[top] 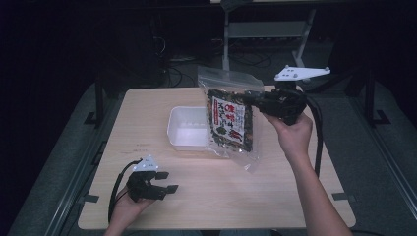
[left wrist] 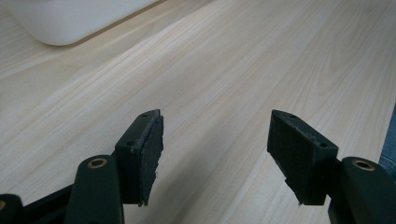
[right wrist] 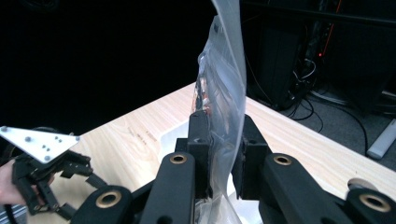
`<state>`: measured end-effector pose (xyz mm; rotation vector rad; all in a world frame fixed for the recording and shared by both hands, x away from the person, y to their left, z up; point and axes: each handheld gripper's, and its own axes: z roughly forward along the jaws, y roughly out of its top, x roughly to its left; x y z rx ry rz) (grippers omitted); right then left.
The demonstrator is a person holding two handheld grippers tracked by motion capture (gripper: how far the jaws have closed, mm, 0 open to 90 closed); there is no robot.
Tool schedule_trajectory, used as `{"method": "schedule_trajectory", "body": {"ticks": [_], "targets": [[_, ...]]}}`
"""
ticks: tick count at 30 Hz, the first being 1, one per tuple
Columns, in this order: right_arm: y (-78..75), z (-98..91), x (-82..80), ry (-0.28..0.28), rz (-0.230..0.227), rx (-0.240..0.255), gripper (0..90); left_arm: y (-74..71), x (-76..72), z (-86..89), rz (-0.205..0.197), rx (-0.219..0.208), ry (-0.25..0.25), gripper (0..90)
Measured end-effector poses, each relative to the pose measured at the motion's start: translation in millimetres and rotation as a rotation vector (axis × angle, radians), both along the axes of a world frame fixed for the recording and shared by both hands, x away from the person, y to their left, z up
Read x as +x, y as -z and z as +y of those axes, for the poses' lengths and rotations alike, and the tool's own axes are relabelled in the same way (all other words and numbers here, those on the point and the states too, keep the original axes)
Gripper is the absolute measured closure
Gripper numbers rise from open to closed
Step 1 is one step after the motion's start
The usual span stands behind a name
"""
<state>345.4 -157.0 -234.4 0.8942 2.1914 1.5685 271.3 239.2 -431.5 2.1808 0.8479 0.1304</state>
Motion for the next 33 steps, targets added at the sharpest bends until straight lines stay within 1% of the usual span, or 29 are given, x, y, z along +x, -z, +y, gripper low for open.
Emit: {"method": "schedule_trajectory", "body": {"ticks": [3, 5, 11, 15, 19, 20, 22, 23, 25, 26, 29, 31, 33], "targets": [[-1.4, 5.1, 3.0, 0.003, -0.012, -0.004, 78.9, -0.2, -0.3, 1.4, -0.001, -0.004, -0.002, 34.8], [-3.0, 12.3, 7.0, 0.011, -0.028, -0.005, 78.9, -0.5, -1.0, 2.9, -0.003, -0.009, -0.003, 34.8], [-5.6, 23.5, 15.6, 0.012, -0.049, 0.02, 78.9, 0.1, -1.0, 4.4, -0.003, -0.012, -0.003, 34.3], [-6.3, 34.4, 23.2, 0.028, -0.071, 0.023, 78.9, 0.2, -1.2, 5.6, -0.005, -0.014, -0.013, 32.8], [-1.2, 47.3, 35.5, 0.049, -0.083, 0.022, 78.9, -0.2, -1.2, 8.4, -0.008, -0.016, -0.017, 32.7], [-1.2, 47.3, 35.5, 0.049, -0.083, 0.022, 78.9, -0.2, -1.2, 9.0, -0.007, -0.017, -0.02, 32.7], [2.9, 55.6, 42.3, 0.059, -0.095, 0.02, 78.9, 0.2, -1.0, 10.5, -0.006, -0.019, -0.023, 32.4], [2.9, 55.6, 42.3, 0.059, -0.095, 0.02, 78.9, 0.2, -1.0, 10.5, -0.006, -0.019, -0.023, 32.4], [6.8, 63.2, 48.4, 0.064, -0.107, 0.018, 78.9, 0.1, -0.7, 12.0, -0.009, -0.02, -0.026, 32.1], [6.8, 63.2, 48.4, 0.064, -0.107, 0.018, 78.9, 0.1, -0.7, 12.0, -0.009, -0.02, -0.026, 31.9], [12.0, 70.9, 57.1, 0.064, -0.108, 0.029, 78.8, -1.1, -0.5, 14.3, -0.012, -0.027, -0.029, 32.0], [13.1, 72.8, 59.2, 0.064, -0.11, 0.034, 78.8, -1.2, -0.6, 14.6, -0.011, -0.031, -0.032, 31.9], [15.6, 78.4, 63.8, 0.066, -0.116, 0.049, 78.8, -1.1, -0.5, 15.2, -0.01, -0.032, -0.033, 31.7]]}}
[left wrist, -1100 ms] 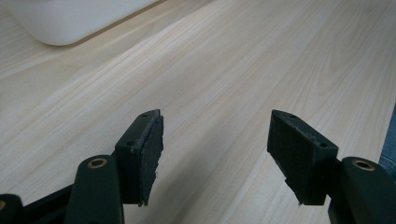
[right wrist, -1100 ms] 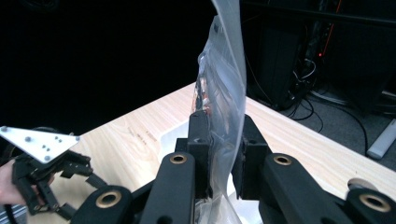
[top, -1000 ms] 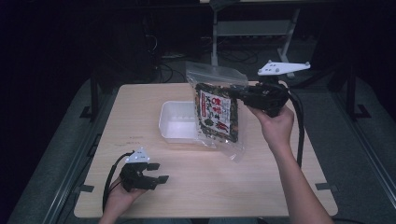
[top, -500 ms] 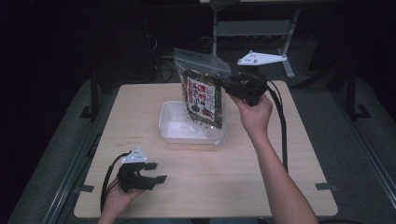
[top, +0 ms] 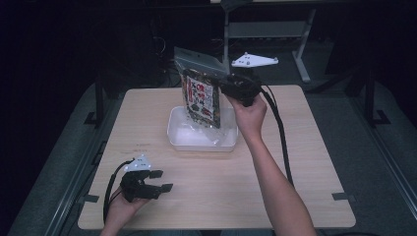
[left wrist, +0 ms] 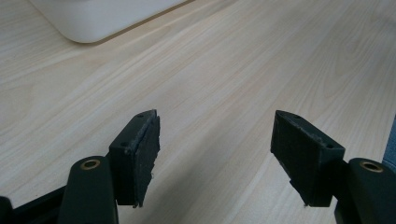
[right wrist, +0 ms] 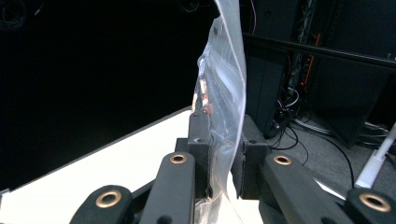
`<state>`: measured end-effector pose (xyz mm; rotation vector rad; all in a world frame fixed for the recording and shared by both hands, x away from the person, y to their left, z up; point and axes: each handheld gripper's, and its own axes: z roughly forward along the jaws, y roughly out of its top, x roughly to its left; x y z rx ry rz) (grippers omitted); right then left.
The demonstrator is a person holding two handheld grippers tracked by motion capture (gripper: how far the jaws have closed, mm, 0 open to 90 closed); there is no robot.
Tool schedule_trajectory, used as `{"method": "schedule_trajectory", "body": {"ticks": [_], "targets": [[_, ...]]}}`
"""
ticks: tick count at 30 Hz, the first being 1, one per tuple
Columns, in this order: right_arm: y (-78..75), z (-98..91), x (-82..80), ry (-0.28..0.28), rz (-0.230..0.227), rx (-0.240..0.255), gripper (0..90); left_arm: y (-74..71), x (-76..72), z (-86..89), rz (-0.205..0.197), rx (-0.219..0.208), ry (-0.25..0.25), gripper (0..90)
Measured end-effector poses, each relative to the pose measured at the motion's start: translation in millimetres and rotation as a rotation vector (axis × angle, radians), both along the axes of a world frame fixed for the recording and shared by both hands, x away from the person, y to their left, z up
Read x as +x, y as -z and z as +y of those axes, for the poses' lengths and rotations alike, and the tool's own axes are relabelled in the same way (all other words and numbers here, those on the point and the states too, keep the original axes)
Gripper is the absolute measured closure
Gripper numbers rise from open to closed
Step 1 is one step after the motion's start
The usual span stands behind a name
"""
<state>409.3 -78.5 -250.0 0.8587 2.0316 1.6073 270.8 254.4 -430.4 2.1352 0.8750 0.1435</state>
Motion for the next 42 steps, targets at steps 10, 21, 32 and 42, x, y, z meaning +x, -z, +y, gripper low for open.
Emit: {"method": "schedule_trajectory", "body": {"ticks": [10, 21, 32, 42], "targets": [[17.5, 20.9, 12.9, 0.004, -0.031, -0.006, 78.8, 0.6, 1.2, 1.9, 0.002, 0.0, -0.005, 30.6], [29.9, 32.9, 21.1, 0.006, -0.064, -0.014, 78.7, 0.9, 2.9, 3.3, 0.014, -0.008, -0.01, 30.4], [49.7, 36.7, 20.6, 0.012, -0.072, -0.011, 78.6, -0.1, 2.8, 2.2, 0.012, -0.011, -0.006, 30.4], [71.1, 40.5, 17.4, 0.01, -0.082, -0.018, 78.5, -0.9, 2.7, 4.1, 0.013, -0.027, -0.01, 30.3]]}}
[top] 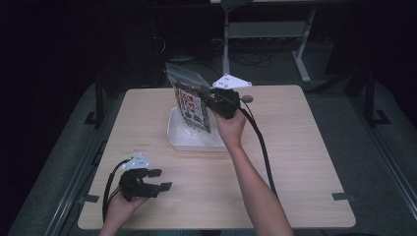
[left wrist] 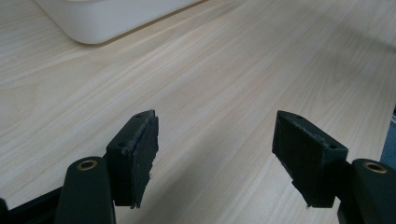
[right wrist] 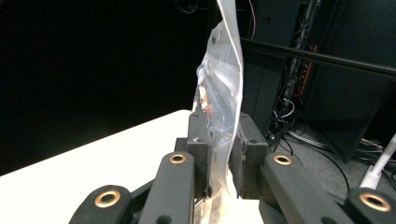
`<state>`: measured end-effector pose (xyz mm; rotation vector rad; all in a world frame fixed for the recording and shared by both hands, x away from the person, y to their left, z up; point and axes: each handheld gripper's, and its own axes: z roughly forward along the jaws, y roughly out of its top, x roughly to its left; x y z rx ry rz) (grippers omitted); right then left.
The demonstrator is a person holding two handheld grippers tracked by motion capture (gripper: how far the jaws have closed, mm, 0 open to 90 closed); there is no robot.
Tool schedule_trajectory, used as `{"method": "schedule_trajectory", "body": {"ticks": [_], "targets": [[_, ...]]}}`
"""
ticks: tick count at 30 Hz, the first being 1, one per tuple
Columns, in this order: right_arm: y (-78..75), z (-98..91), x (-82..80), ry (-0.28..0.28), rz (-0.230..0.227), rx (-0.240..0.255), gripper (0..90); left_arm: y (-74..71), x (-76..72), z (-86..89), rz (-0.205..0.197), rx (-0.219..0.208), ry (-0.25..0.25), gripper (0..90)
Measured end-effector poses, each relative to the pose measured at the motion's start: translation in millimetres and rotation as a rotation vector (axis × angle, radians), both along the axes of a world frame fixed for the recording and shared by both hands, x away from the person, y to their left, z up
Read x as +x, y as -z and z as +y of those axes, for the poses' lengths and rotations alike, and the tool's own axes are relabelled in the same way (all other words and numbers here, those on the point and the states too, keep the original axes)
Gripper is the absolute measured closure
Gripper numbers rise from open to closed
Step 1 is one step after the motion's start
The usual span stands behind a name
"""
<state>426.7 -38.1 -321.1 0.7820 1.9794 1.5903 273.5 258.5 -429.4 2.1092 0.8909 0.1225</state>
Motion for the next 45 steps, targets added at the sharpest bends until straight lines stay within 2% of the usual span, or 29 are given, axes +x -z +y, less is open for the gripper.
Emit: {"method": "schedule_trajectory", "body": {"ticks": [8, 12, 15, 18, 24, 32, 42, 44, 45], "targets": [[6.5, -4.1, -4.6, -0.007, -0.01, 0.022, 78.2, 0.4, 1.1, 0.0, 0.004, -0.004, 0.0, 30.4], [11.0, -4.4, -6.5, -0.021, -0.013, 0.006, 78.0, 0.1, 0.9, -0.1, 0.004, -0.005, 0.002, 30.3], [12.4, -6.1, -6.1, -0.038, -0.002, 0.007, 77.9, 0.1, 1.1, 0.3, 0.005, -0.006, 0.0, 30.3], [14.4, -6.4, -4.8, -0.04, 0.014, -0.023, 78.0, 0.3, 1.6, 0.9, 0.004, -0.006, -0.005, 30.3], [15.3, -11.6, -2.2, -0.053, 0.031, -0.023, 78.0, 0.5, 1.9, 1.3, 0.006, -0.01, -0.008, 30.3], [16.5, -20.1, 3.0, -0.062, 0.061, -0.019, 77.9, 0.9, 3.0, 1.5, 0.007, -0.007, -0.008, 30.3], [17.9, -26.0, 7.5, -0.055, 0.101, 0.008, 77.7, 1.1, 2.8, 0.3, 0.007, 0.001, -0.004, 30.2], [17.5, -26.9, 8.3, -0.05, 0.109, 0.015, 76.7, 1.0, 2.9, 0.7, 0.006, 0.0, -0.005, 30.2], [17.3, -28.1, 9.9, -0.06, 0.131, 0.021, 68.5, 1.0, 2.9, 0.8, 0.006, 0.0, -0.006, 30.2]]}}
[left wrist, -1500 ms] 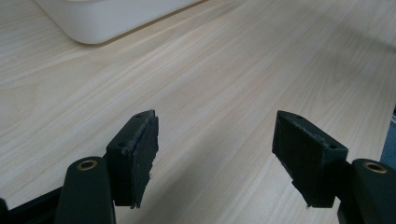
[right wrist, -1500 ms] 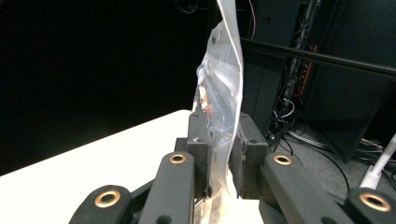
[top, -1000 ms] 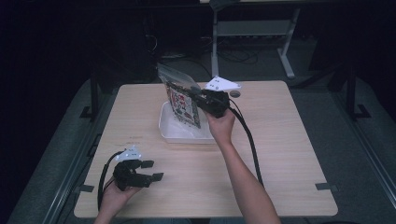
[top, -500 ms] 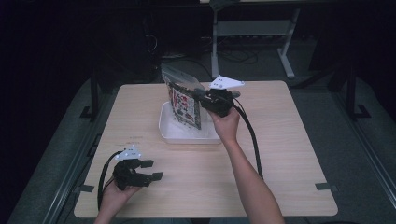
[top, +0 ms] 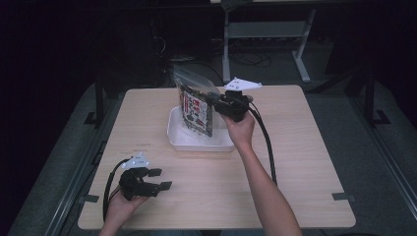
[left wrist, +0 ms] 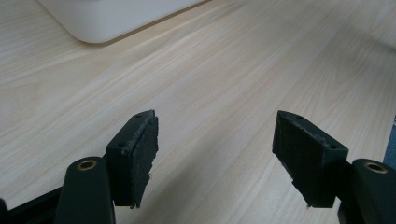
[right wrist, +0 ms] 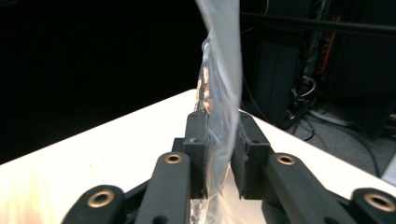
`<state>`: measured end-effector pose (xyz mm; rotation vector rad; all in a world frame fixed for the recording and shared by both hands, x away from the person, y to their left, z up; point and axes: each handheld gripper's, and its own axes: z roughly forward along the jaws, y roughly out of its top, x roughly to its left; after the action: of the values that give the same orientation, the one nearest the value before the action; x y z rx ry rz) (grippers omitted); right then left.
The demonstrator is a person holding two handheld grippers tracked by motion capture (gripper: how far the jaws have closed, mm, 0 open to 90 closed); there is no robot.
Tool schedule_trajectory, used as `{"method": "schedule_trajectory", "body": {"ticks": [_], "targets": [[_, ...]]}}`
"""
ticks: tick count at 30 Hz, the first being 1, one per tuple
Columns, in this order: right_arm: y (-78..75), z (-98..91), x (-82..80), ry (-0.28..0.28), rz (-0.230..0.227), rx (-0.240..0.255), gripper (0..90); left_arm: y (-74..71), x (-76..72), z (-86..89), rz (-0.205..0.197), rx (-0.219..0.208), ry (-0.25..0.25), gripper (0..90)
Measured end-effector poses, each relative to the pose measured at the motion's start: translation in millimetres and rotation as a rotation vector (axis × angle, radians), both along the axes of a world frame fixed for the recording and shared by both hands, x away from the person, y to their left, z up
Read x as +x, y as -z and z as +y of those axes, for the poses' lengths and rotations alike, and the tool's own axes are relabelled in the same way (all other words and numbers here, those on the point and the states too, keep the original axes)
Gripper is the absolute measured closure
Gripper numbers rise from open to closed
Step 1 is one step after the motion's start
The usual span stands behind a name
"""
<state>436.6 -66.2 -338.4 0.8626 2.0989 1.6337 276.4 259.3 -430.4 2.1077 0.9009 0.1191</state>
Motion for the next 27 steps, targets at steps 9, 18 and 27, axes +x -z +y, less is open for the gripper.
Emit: {"method": "schedule_trajectory", "body": {"ticks": [9, 18, 27], "targets": [[-2.6, -6.0, -0.8, -0.024, 0.042, 0.01, 50.0, -0.8, 0.3, -0.5, -0.007, 0.008, -0.003, 29.8], [-2.4, -19.4, -12.6, -0.055, 0.077, 0.008, 42.0, -1.4, 0.0, -3.0, -0.012, 0.019, -0.002, 29.2], [6.7, -39.7, -23.4, -0.065, 0.105, 0.014, 39.3, -1.0, 0.0, -4.2, -0.011, 0.023, -0.001, 28.9]]}}
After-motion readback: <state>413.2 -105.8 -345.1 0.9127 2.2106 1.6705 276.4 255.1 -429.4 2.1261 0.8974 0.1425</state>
